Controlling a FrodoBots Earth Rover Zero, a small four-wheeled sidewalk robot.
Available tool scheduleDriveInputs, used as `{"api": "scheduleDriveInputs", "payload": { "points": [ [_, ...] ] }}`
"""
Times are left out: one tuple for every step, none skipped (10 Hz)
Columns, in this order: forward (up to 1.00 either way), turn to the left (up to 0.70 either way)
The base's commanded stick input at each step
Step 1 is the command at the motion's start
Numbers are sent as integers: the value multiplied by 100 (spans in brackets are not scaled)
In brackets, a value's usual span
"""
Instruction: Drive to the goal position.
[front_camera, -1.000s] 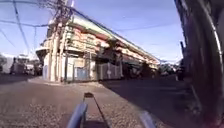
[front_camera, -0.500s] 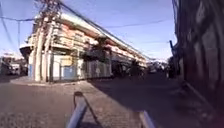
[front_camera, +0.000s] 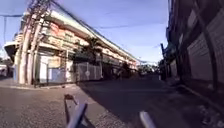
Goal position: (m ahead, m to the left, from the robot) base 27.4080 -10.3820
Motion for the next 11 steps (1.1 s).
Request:
{"api": "scheduleDriveInputs", "payload": {
  "points": [
    [85,-34],
    [85,-34],
    [85,-34],
    [85,-34],
    [85,-34],
    [85,-34],
    [85,-34],
    [85,-34],
    [85,-34],
    [85,-34],
    [85,-34]
  ]
}}
